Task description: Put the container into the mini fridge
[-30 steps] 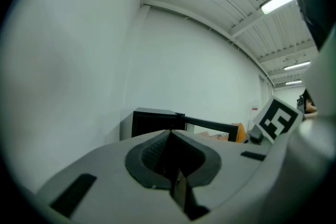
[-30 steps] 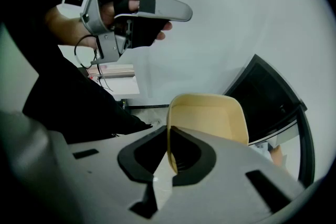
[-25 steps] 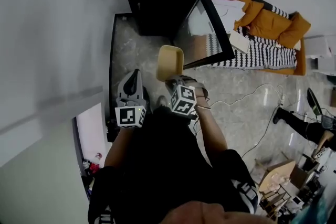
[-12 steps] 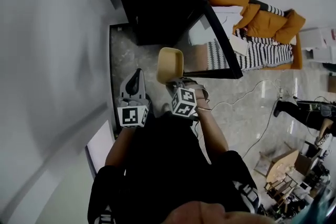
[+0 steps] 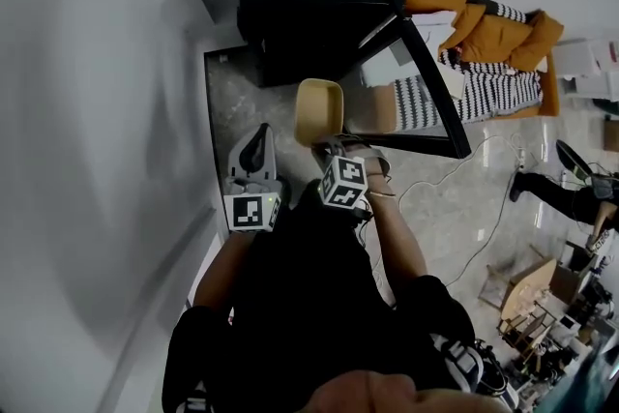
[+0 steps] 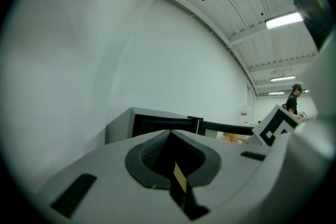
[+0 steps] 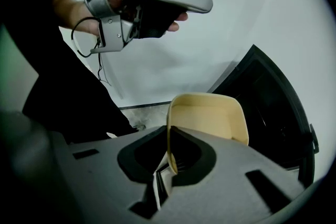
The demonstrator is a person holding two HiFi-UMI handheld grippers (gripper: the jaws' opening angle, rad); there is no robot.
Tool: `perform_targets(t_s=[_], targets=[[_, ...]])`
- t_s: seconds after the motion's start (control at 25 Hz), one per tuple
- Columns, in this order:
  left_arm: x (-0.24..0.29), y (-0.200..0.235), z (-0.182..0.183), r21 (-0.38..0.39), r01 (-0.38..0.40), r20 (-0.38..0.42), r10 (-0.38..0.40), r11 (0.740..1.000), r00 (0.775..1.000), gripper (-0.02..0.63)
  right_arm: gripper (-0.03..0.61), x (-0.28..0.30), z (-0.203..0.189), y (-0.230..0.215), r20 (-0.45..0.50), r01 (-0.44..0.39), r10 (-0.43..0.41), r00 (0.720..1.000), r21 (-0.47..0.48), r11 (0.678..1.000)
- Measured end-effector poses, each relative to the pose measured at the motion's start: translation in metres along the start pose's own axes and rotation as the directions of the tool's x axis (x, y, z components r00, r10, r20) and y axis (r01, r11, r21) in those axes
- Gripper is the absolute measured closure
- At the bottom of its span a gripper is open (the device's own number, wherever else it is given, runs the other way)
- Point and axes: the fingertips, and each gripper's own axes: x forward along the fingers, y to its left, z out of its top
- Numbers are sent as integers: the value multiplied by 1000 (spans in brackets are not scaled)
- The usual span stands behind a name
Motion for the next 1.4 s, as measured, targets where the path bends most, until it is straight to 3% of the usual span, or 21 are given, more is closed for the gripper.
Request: perform_targets(t_s=[0.44, 1.4], targets=[[29, 13, -7, -25, -28, 4, 28, 999, 1000, 612, 566, 36, -3, -47, -10, 2, -3, 1000, -46, 999], [121, 10, -43, 11, -112, -42, 112, 994, 993, 612, 566, 150, -46, -181, -32, -6, 2, 999, -142, 990]])
